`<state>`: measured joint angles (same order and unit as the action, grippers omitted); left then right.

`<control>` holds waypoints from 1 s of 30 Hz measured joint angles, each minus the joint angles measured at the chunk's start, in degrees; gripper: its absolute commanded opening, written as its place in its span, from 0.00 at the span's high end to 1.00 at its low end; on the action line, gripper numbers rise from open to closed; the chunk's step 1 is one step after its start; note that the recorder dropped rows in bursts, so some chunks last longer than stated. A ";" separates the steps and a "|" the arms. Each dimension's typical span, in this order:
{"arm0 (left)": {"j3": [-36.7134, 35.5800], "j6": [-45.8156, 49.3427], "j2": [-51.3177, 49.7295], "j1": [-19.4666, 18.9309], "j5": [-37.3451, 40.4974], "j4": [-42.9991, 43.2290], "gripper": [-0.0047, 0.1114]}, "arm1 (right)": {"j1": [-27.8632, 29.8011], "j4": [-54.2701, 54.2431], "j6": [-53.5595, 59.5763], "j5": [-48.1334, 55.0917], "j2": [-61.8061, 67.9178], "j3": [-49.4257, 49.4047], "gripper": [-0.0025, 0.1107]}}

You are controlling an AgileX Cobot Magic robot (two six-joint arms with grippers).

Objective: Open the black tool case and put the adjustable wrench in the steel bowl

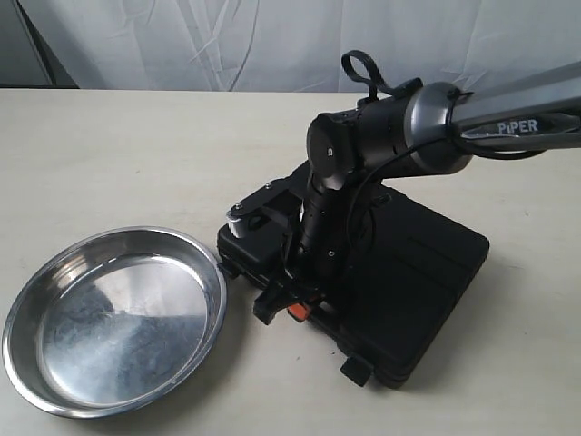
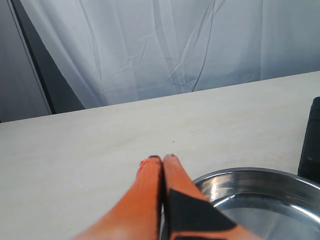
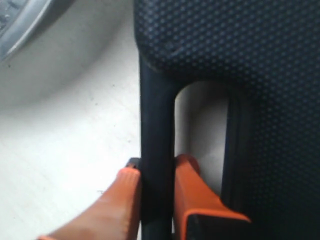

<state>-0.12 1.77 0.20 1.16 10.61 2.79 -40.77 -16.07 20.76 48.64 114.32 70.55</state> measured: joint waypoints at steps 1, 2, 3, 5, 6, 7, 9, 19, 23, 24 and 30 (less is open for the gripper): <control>0.00 0.00 0.00 0.00 0.00 0.00 0.96 | 0.00 0.00 0.00 0.00 0.00 0.00 0.99; 0.00 0.00 0.00 0.00 0.00 0.00 0.96 | 0.00 0.00 0.00 0.00 0.00 0.00 0.99; 0.00 0.00 0.00 0.00 0.00 0.00 0.96 | 0.00 0.00 0.12 0.00 0.00 0.00 0.99; 0.00 0.00 0.00 0.00 0.00 0.00 0.96 | 0.00 0.10 0.12 0.00 -0.11 -0.02 0.99; 0.00 0.00 0.00 0.00 0.00 0.00 0.96 | 0.00 0.10 0.12 0.00 -0.19 -0.02 0.99; 0.00 0.00 0.00 0.00 0.00 0.00 0.96 | 0.00 0.10 0.12 0.00 -0.33 -0.02 0.99; 0.00 0.00 0.00 0.00 0.00 0.00 0.96 | 0.00 0.22 0.12 0.11 -0.75 -0.12 0.99; 0.00 0.00 0.00 0.00 0.00 0.00 0.96 | 0.00 0.46 -0.12 0.90 -4.52 -0.12 0.99; 0.00 0.00 0.00 0.00 0.00 0.00 0.96 | 0.00 0.46 -0.12 1.07 -4.65 -0.12 0.95; 0.00 0.00 0.00 0.00 0.00 0.00 0.96 | 0.00 0.46 -0.12 1.07 -4.54 -0.12 0.95; 0.00 0.00 0.00 0.00 0.00 0.00 0.96 | 0.00 0.93 -0.24 1.34 -4.56 -0.33 0.99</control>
<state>-0.12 1.77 0.20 1.16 10.61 2.79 -40.77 -15.14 20.52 49.98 109.76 70.22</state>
